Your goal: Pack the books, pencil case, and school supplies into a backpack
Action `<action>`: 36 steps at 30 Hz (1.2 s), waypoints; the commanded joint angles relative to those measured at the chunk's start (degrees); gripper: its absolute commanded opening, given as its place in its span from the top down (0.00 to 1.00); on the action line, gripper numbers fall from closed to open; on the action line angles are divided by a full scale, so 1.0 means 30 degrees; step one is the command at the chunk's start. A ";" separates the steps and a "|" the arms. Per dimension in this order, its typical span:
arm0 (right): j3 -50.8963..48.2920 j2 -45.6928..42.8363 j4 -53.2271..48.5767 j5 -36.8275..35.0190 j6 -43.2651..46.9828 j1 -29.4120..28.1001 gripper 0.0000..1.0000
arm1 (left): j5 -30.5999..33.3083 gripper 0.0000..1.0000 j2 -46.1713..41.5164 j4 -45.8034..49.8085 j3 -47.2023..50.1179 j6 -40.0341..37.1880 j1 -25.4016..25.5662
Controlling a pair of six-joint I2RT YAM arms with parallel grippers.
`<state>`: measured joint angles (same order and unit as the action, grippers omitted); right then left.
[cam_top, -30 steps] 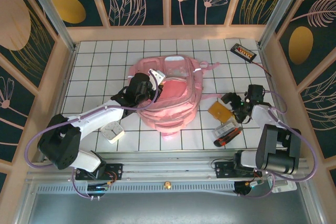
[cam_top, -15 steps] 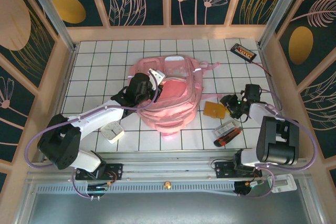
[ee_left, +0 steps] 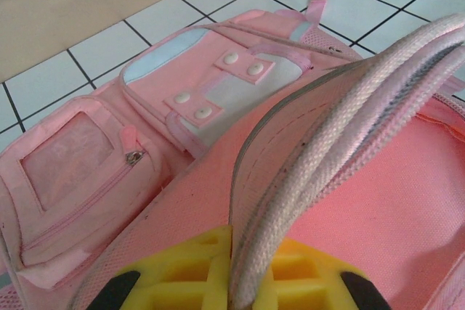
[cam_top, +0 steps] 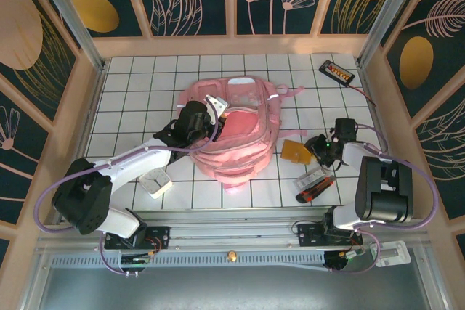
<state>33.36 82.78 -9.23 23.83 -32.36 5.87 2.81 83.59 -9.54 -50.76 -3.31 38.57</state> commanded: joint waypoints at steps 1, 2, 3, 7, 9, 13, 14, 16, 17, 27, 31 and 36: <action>-0.0311 0.0878 0.0149 -0.0363 0.0397 -0.0831 0.69 | -0.0175 1.00 -0.0691 0.0192 0.0084 0.0834 -0.0181; -0.0311 0.0861 0.0168 -0.0537 0.0441 -0.0902 0.74 | -0.0199 1.00 -0.0712 0.0192 0.0104 0.0883 -0.0187; -0.0313 0.0824 0.0135 -0.0669 0.0473 -0.0976 0.79 | -0.0184 1.00 -0.0731 0.0192 0.0127 0.0909 -0.0188; -0.0413 0.0558 0.0266 -0.0599 0.0439 -0.1020 1.00 | -0.0204 1.00 -0.0705 0.0276 0.0106 0.1065 -0.0190; -0.0450 0.0037 0.0288 -0.0562 0.0355 -0.1033 1.00 | -0.0292 1.00 -0.0697 0.0309 0.0026 0.1194 -0.0177; -0.0275 -0.1905 -0.0218 -0.0943 0.0039 -0.1025 1.00 | -0.0585 1.00 -0.0737 0.0364 -0.0207 0.1675 -0.0188; -0.0128 -0.2571 -0.0585 -0.1227 -0.0044 -0.1021 1.00 | -0.0587 1.00 -0.0735 0.0461 -0.0331 0.1739 -0.0194; 0.0305 -0.3828 -0.1461 -0.1803 -0.0064 -0.1031 1.00 | -0.0659 1.00 -0.0768 0.0626 -0.0580 0.1882 -0.0177; 0.0517 -0.4518 -0.1915 -0.2027 -0.0039 -0.0993 1.00 | -0.0716 1.00 -0.0810 0.0688 -0.0736 0.1994 -0.0178; 0.3235 -1.0145 -0.6062 -0.0478 -0.0195 -0.0927 1.00 | -0.1010 1.00 -0.0814 0.1436 -0.1536 0.3033 -0.0189; 0.4365 -1.1559 -0.7085 0.1445 -0.0767 -0.0956 1.00 | -0.0912 1.00 -0.0903 0.1569 -0.2304 0.3340 -0.0184; 0.4608 -1.2509 -0.5842 0.4470 -0.3178 -0.1690 1.00 | -0.1380 1.00 -0.0794 0.1481 -0.2689 0.3840 -0.0170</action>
<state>45.76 46.28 -27.29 29.93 -36.62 2.46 0.21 83.13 -2.39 -55.59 4.86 38.52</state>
